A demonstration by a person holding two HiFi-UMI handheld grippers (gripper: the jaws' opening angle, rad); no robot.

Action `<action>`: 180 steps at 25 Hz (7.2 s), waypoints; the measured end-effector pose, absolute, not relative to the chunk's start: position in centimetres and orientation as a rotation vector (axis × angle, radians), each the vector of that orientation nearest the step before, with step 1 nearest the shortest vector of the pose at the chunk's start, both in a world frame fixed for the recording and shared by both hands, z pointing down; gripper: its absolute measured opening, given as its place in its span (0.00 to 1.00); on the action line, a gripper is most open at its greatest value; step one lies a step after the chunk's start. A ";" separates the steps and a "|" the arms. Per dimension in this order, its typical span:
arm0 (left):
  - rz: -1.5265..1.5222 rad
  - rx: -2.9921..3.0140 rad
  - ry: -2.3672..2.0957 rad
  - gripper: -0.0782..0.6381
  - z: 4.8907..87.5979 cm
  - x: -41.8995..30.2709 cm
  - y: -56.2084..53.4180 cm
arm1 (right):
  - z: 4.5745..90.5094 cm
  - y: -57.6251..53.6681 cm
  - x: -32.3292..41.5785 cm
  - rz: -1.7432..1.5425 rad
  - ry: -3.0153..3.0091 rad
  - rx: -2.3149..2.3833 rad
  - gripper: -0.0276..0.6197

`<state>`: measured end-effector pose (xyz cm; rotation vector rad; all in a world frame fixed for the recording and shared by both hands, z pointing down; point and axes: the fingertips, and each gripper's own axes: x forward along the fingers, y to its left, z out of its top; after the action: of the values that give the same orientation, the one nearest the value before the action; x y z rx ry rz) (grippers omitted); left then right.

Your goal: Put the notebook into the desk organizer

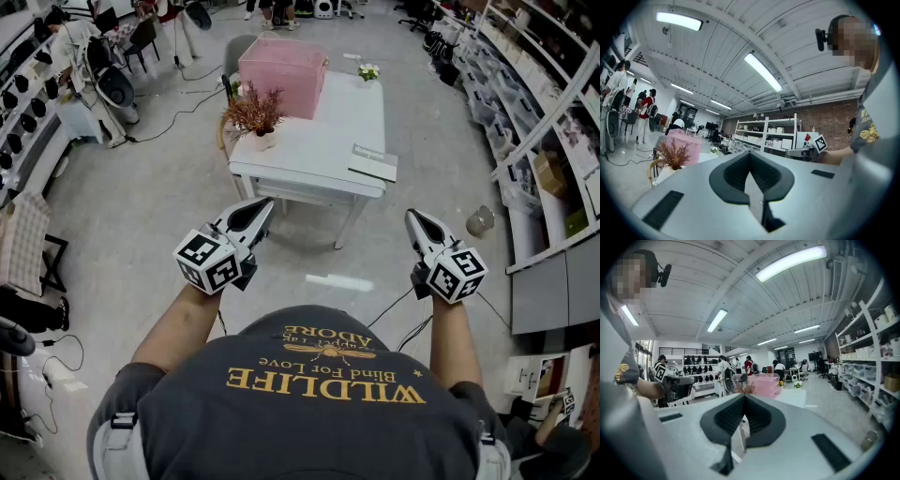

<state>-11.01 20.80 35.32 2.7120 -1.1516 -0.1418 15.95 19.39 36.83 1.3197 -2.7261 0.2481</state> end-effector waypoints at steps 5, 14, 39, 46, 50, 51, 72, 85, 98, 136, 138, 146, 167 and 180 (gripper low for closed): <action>-0.143 2.712 -1.150 0.11 35.4 -10.9 20.9 | 36.9 19.4 16.1 0.249 -2.728 1.322 0.04; -0.143 2.717 -1.142 0.11 35.2 -10.2 20.3 | 36.7 19.0 16.8 0.256 -2.747 1.334 0.04; -0.144 2.721 -1.235 0.11 33.4 1.1 21.4 | 35.3 18.2 27.1 0.244 -2.872 1.237 0.58; -0.138 2.723 -1.228 0.11 33.6 1.5 19.3 | 35.8 15.5 27.3 0.276 -2.864 1.234 0.58; -0.152 2.732 -1.188 0.11 34.1 -0.3 16.2 | 36.3 12.9 25.4 0.291 -2.841 1.251 0.58; -0.151 2.739 -1.173 0.11 34.4 -0.9 15.0 | 36.5 12.0 24.8 0.291 -2.833 1.262 0.58; -0.150 2.918 -0.685 0.11 33.4 -12.0 -15.2 | 36.2 -13.9 9.9 0.328 -2.624 1.599 0.58; -0.075 2.864 -0.768 0.11 36.7 -3.0 -23.6 | 40.5 -23.2 20.1 0.449 -2.653 1.536 0.58; -0.001 2.824 -0.887 0.11 38.1 3.9 -26.6 | 47.5 -28.3 30.0 0.714 -2.618 1.452 0.58; 0.184 2.745 -0.592 0.11 46.1 9.3 -27.1 | 70.2 -23.8 28.1 1.464 -2.278 1.112 0.06; 0.153 2.755 -0.602 0.11 45.1 8.9 -27.3 | 67.4 -24.7 28.8 1.470 -2.343 1.136 0.06; 0.027 2.822 -0.677 0.11 39.6 5.7 -29.4 | 53.5 -31.1 28.0 1.337 -2.632 1.171 0.06; -0.064 2.861 -1.113 0.11 29.5 -16.0 -36.5 | 32.6 -50.6 3.3 0.982 -2.916 0.904 0.06; -0.097 2.790 -1.223 0.11 30.3 -25.9 -37.8 | 38.5 -57.5 -11.4 1.296 -2.709 0.817 0.06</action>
<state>-25.87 -37.84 30.32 2.7900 -1.2228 -0.0970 -11.40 -57.52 38.48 0.8169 -2.7094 1.2965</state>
